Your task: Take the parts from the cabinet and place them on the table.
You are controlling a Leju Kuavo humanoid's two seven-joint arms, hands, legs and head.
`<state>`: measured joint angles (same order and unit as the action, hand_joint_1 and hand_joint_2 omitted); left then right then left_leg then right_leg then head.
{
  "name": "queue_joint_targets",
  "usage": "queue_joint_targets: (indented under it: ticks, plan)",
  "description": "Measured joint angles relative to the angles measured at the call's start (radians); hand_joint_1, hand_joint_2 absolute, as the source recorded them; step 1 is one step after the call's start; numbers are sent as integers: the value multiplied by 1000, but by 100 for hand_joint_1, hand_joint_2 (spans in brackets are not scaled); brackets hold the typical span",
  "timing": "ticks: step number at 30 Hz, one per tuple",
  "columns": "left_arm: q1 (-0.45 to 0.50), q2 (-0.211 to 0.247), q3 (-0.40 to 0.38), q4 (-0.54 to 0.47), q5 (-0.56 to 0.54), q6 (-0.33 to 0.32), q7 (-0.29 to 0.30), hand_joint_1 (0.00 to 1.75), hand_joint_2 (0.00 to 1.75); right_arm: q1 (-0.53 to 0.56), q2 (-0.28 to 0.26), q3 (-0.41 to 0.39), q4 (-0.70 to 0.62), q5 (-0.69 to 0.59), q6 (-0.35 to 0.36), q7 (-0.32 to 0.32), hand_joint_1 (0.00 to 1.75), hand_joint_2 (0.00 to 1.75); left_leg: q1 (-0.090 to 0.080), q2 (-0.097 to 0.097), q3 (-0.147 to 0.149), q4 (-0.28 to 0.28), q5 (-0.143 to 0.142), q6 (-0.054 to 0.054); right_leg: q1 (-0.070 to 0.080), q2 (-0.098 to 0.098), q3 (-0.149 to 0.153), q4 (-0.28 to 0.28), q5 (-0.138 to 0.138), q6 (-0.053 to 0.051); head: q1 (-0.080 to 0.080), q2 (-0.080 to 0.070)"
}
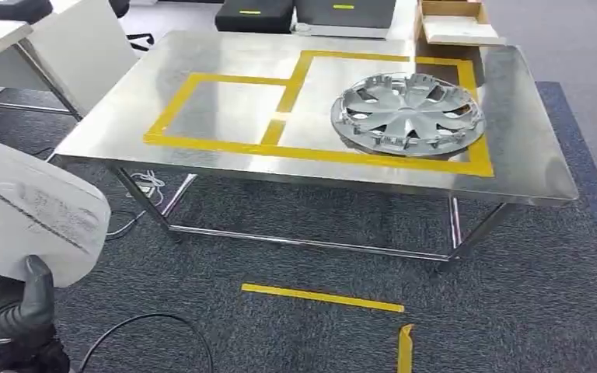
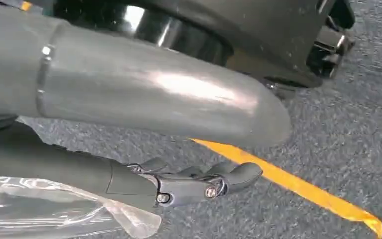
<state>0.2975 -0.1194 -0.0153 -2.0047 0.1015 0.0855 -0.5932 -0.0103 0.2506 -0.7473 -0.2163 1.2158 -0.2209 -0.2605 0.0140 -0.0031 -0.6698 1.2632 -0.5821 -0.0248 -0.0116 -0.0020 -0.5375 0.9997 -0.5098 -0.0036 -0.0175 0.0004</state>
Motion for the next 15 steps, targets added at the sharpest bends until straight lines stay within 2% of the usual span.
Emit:
queue_joint_targets:
  ticks: [2,3,4,7,8,9,10,12,13,14,15]
  plan:
    - [2,0,1,-1,1,-3,0,175,175,1,0,0,0,1,-5,-4,0,0,2,0,81,-174,95,5,-1,1,8,0,-5,7,0,0]
    - [3,0,1,-2,0,-3,0,175,175,2,0,0,0,2,-12,-7,0,0,0,0,105,-221,92,8,2,0,10,0,-8,12,1,0]
    - [6,-1,1,-3,0,-3,0,175,175,1,0,0,0,2,-20,-14,0,0,-3,0,112,-247,86,13,8,2,5,7,-12,19,0,0]
    - [23,-2,2,-8,0,-1,-1,175,175,4,3,0,0,7,-32,-36,0,0,-7,-1,105,-241,86,29,4,-1,6,1,-9,33,4,0]
    - [28,-3,2,-13,0,1,-2,175,175,4,5,0,0,9,-37,-39,0,0,-1,0,111,-251,92,38,2,0,1,3,-17,39,2,0]
    - [31,-3,3,-20,0,2,-3,175,175,4,6,0,0,11,-41,-42,0,0,-2,2,113,-252,91,43,1,0,-13,30,-36,41,6,0]
    - [32,-4,4,-24,0,2,-4,175,175,5,8,0,0,11,-42,-44,0,0,-2,2,112,-252,90,50,2,1,-41,90,-70,42,11,0]
    - [40,-7,5,-25,0,3,-4,175,175,7,9,0,0,13,-44,-44,0,0,-5,2,112,-252,88,55,1,1,-121,251,-135,45,14,0]
    - [45,-8,6,-25,0,5,-5,175,175,10,11,0,0,13,-44,-45,0,0,-7,2,112,-251,87,57,2,1,-156,313,-148,45,14,0]
    - [49,-9,7,-25,0,6,-5,175,175,11,11,0,0,12,-44,-47,0,0,-8,1,114,-251,86,58,2,1,-166,320,-133,44,14,0]
    - [51,-10,9,-26,0,8,-6,175,175,11,13,0,0,13,-49,-45,0,0,-8,0,117,-251,85,58,2,1,-152,280,-97,43,14,0]
